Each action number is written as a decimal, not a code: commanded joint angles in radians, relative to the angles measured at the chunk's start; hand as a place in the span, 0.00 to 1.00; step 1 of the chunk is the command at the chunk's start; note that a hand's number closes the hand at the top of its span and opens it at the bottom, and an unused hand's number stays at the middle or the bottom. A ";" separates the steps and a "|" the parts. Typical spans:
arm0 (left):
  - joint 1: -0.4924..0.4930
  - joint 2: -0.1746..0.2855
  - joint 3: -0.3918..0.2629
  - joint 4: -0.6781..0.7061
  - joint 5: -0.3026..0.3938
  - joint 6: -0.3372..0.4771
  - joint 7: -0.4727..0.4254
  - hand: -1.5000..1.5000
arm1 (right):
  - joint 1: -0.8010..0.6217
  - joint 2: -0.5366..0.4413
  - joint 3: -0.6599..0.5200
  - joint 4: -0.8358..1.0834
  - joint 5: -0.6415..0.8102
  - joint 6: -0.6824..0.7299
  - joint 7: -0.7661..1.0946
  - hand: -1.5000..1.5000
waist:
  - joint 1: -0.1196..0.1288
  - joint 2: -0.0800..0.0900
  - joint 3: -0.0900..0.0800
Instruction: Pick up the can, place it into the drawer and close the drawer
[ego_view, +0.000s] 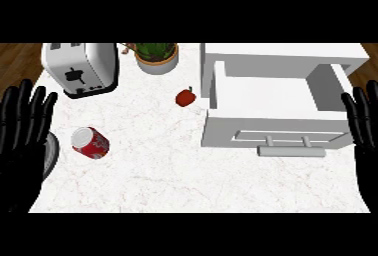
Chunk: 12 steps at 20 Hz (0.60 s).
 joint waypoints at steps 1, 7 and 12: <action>0.067 -0.026 -0.003 -0.064 -0.021 0.030 -0.006 0.00 | -0.035 -0.003 -0.012 0.015 0.014 -0.006 0.010 0.00 | 0.004 0.016 0.037; 0.186 -0.087 0.190 0.034 -0.051 0.213 0.115 0.00 | 0.057 0.035 -0.057 0.062 -0.031 -0.063 0.147 0.00 | 0.022 0.027 0.036; 0.221 -0.075 0.209 -0.086 -0.073 0.250 0.290 0.00 | 0.051 0.043 -0.041 0.039 -0.031 -0.074 0.229 0.00 | 0.002 0.016 0.038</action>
